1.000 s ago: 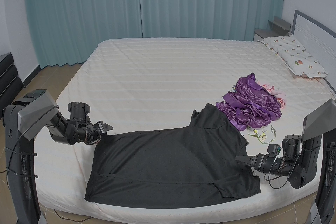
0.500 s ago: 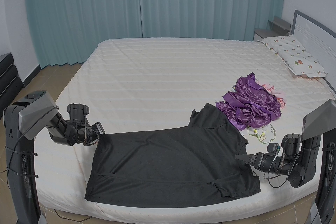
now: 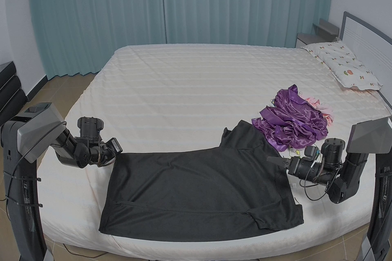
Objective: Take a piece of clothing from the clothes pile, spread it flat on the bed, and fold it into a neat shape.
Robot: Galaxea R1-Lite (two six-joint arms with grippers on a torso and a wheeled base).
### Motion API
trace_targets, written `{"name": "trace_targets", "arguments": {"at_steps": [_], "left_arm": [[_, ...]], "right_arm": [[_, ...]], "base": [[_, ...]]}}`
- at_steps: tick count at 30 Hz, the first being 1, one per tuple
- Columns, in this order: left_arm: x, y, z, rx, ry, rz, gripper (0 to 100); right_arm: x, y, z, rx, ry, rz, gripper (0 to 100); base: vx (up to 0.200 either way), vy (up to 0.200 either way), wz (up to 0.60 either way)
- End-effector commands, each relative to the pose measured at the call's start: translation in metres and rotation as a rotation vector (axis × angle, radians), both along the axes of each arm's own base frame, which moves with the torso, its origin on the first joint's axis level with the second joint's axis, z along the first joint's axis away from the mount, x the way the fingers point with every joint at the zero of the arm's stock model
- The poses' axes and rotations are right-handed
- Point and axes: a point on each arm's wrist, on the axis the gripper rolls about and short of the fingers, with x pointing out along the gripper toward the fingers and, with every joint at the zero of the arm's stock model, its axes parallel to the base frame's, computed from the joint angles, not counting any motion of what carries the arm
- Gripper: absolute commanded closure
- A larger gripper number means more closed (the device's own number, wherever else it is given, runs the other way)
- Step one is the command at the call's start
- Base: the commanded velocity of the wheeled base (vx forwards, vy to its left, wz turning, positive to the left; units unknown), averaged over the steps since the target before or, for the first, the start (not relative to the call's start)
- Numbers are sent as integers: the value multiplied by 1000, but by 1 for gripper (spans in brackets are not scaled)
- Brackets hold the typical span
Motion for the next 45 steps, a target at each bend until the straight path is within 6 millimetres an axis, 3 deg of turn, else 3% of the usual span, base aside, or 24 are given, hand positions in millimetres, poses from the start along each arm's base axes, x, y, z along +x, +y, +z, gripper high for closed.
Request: {"name": "trace_targets", "arguments": {"at_steps": [1, 9, 16, 27, 45], "left_arm": [[-1, -6, 5, -41, -5, 11, 100], [-9, -5, 8, -42, -20, 12, 100], [-11, -6, 7, -41, -61, 11, 100], [-12, -6, 7, -41, -60, 11, 100], [-13, -5, 7, -40, -57, 13, 100]], "right_arm": [[45, 16, 33, -15, -60, -9, 0], [93, 14, 19, -235, -47, -96, 0], [118, 22, 5, -363, -37, -127, 0], [128, 45, -5, -369, -63, -107, 0], [144, 44, -17, -392, -80, -160, 0]], "base": [[0, 0, 0], [0, 0, 0], [0, 0, 0], [0, 0, 0], [0, 0, 0]]}}
